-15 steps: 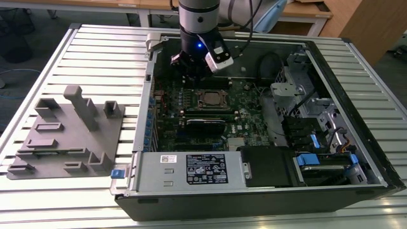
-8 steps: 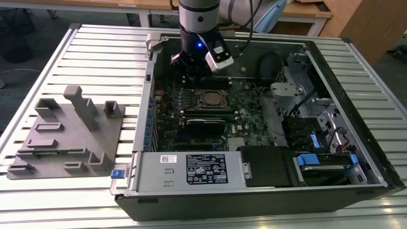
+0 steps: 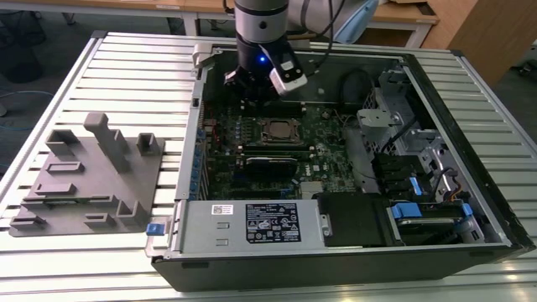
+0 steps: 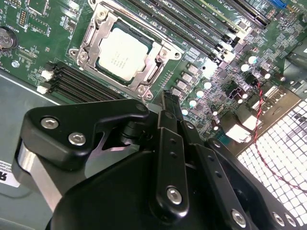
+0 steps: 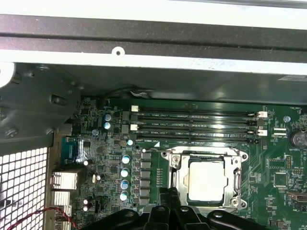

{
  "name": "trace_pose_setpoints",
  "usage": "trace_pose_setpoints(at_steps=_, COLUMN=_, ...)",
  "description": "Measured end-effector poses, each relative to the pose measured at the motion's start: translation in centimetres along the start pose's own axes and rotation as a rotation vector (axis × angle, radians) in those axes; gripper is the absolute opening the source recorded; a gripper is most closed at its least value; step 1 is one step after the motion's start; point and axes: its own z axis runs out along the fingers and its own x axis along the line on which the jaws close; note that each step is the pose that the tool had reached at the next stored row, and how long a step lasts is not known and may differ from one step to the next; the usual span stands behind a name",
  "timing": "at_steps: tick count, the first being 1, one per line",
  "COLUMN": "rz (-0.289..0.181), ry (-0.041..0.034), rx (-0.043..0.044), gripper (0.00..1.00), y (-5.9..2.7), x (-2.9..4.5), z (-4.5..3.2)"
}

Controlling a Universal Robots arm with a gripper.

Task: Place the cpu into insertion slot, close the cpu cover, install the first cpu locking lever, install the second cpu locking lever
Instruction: 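Install the first cpu locking lever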

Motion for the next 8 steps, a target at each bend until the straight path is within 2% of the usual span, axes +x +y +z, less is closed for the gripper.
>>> trace_pose_setpoints(at_steps=8, rz=0.000, ry=-0.0003, rx=0.0000, gripper=0.11, y=0.17, x=0.51, z=0.01)
